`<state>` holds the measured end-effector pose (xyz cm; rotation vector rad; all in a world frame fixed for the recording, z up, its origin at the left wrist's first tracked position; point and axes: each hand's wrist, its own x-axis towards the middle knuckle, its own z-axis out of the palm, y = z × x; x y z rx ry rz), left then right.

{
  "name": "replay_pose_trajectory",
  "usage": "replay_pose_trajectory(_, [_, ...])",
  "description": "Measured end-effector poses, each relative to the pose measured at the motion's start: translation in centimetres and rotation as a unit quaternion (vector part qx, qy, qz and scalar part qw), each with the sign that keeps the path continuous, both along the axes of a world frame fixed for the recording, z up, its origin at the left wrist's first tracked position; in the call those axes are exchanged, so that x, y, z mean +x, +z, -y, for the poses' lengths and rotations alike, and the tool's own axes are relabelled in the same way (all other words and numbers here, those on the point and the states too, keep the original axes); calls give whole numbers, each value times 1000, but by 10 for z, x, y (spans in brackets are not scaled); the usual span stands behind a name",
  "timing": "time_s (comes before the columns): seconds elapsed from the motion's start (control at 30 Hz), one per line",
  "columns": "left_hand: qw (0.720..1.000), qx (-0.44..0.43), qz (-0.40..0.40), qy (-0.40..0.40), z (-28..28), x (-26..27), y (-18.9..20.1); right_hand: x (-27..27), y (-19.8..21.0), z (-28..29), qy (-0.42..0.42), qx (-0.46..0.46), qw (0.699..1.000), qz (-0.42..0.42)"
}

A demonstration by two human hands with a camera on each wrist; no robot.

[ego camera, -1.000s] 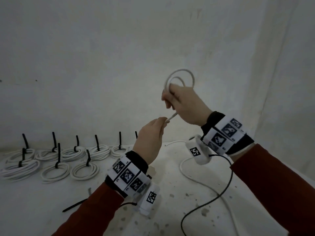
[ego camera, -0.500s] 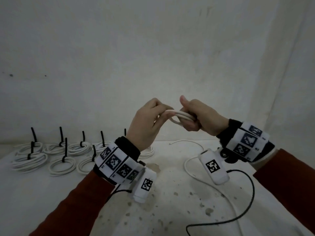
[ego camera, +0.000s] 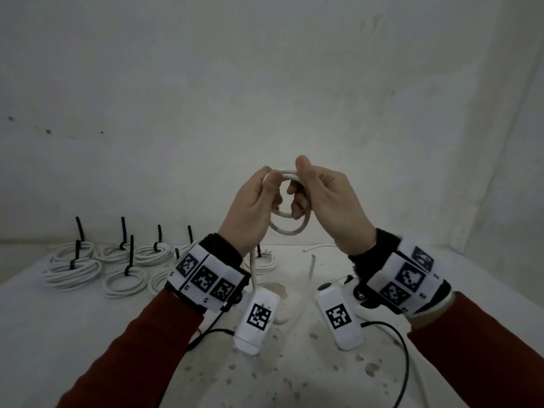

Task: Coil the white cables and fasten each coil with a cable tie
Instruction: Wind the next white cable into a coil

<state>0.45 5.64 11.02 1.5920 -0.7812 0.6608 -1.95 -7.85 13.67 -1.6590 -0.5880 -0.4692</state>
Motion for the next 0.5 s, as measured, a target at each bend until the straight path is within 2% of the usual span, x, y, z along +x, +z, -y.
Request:
replay_pose_trajectory(0.07, [999, 20, 6, 29, -3, 1, 2, 1, -1, -1, -16, -47, 999, 8])
replay_pose_trajectory(0.13, [999, 29, -18, 18, -8, 4, 6, 2, -2, 0, -21, -65, 998, 5])
replay_pose_trajectory(0.23, [991, 0, -106, -77, -13, 4, 10, 1, -5, 0, 28, 14, 999, -40])
replay_pose_trajectory(0.33, [966, -49, -187, -171, -14, -1, 6, -1, -3, -1, 55, 91, 992, -70])
replay_pose_trajectory(0.4, [962, -63, -193, -181, -14, -4, 4, -3, 2, 1, 58, 88, 991, -87])
replay_pose_trajectory(0.5, [963, -99, -189, -164, -11, -8, 9, -5, 8, 4, 105, 65, 987, -107])
